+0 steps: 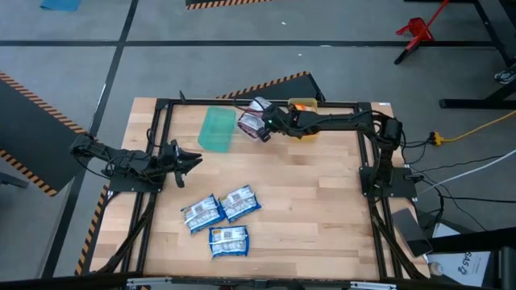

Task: Sort Maruchan noodles
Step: Put the red noodle pack into the transparent bin, then put the top blue noodle pack into the blue bin

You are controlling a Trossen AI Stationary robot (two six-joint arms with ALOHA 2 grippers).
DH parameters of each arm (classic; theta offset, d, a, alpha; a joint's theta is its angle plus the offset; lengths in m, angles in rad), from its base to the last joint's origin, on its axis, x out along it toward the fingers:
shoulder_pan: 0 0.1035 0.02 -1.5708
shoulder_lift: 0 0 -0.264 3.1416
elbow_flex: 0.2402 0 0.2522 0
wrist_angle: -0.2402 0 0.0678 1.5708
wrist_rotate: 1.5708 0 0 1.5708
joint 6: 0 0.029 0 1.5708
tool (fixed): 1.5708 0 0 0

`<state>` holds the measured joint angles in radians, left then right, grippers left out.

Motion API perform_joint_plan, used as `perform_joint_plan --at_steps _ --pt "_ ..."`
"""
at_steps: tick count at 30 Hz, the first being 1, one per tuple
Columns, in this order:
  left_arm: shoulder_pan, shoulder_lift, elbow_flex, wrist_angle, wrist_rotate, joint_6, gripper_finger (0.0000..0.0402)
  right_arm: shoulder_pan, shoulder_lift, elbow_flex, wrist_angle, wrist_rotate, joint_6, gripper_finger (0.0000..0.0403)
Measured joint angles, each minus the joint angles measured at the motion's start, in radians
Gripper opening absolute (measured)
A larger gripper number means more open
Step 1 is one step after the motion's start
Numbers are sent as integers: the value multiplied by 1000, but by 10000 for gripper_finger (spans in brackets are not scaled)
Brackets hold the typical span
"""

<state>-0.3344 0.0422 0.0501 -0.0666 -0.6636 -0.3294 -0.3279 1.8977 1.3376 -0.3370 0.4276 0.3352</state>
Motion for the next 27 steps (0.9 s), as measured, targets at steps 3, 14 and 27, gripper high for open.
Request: perform_joint_plan --at_steps 3,14,27 --pt "0 0 0 0 0 0 90 0 0 0 0 -50 -7 32" --pt "0 0 0 0 0 -1 90 9 -31 64 -20 -148 -146 169" --pt "0 0 -2 16 159 -141 90 164 -139 132 -121 -532 -324 200"
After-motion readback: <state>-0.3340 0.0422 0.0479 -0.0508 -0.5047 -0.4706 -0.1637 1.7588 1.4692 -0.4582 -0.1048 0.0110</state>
